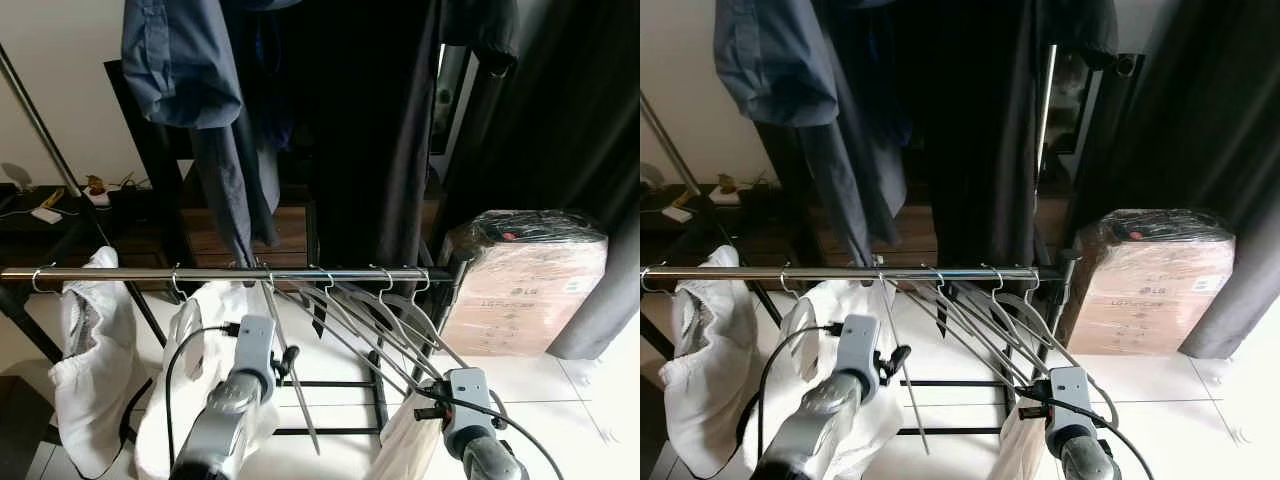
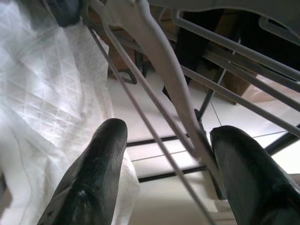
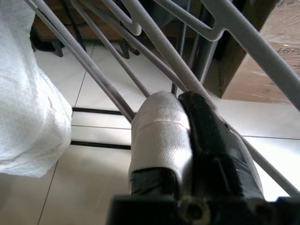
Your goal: Hang hanger
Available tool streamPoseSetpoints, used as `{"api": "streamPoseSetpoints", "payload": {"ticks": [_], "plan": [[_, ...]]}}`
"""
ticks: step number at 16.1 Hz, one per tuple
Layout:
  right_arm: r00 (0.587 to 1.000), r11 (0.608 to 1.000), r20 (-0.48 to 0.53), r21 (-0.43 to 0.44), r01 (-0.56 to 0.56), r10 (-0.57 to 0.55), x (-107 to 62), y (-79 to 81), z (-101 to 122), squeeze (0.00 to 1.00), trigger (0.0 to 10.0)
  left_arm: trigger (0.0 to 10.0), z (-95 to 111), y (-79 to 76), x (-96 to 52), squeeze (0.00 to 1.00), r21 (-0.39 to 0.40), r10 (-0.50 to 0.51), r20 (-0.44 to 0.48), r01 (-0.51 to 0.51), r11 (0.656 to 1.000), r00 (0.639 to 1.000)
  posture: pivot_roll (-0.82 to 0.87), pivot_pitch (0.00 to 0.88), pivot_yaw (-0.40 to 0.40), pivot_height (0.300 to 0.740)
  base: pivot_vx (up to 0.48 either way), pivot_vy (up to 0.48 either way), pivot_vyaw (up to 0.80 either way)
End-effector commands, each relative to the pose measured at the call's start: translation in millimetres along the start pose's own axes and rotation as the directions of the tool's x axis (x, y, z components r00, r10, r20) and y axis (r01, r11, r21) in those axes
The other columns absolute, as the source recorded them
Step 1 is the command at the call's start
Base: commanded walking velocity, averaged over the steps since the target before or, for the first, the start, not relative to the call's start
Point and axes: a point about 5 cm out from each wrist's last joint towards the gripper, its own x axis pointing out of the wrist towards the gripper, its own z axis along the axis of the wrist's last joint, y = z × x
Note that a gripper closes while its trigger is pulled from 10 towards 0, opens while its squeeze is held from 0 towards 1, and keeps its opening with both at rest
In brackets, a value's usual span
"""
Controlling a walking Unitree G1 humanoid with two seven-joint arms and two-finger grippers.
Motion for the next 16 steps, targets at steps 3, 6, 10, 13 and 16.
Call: {"api": "streamPoseSetpoints", "payload": {"ticks": [3,6,10,13,16], "plan": [[0.999,1.0,0.032,-0.01,-0.009,0.009,0.7,1.4,8,0.0,10.0,10.0,4,-5.1,11.5,0.0,-0.048,0.023,-0.014,-0.024,0.999,1.0,-0.06,0.029,-0.029,0.74,0.0,0.0,0.0],[0.999,1.0,0.033,-0.012,-0.005,0.006,-0.6,-0.1,8,0.0,10.0,10.0,8,-0.3,19.3,0.0,-0.093,0.081,-0.042,-0.084,0.992,0.996,-0.07,0.031,-0.031,0.74,0.0,0.0,0.0],[0.999,1.0,0.033,-0.013,-0.007,0.008,-0.6,0.1,8,0.0,10.0,0.0,7,-1.2,21.9,0.0,-0.096,0.085,-0.051,-0.089,0.991,0.995,-0.07,0.032,-0.031,0.74,0.0,0.0,0.0],[0.999,1.0,0.033,-0.012,-0.009,0.009,-0.1,0.8,9,0.0,10.0,0.0,4,-1.2,23.3,0.0,-0.099,0.088,-0.071,-0.095,0.991,0.994,-0.07,0.03,-0.029,0.74,0.0,0.0,0.0],[0.999,1.0,0.034,-0.011,-0.007,0.007,0.4,0.7,9,0.0,10.0,0.0,5,-0.2,24.2,0.0,-0.083,0.094,-0.069,-0.1,0.992,0.993,-0.07,0.029,-0.029,0.74,0.0,0.0,0.0]]}}
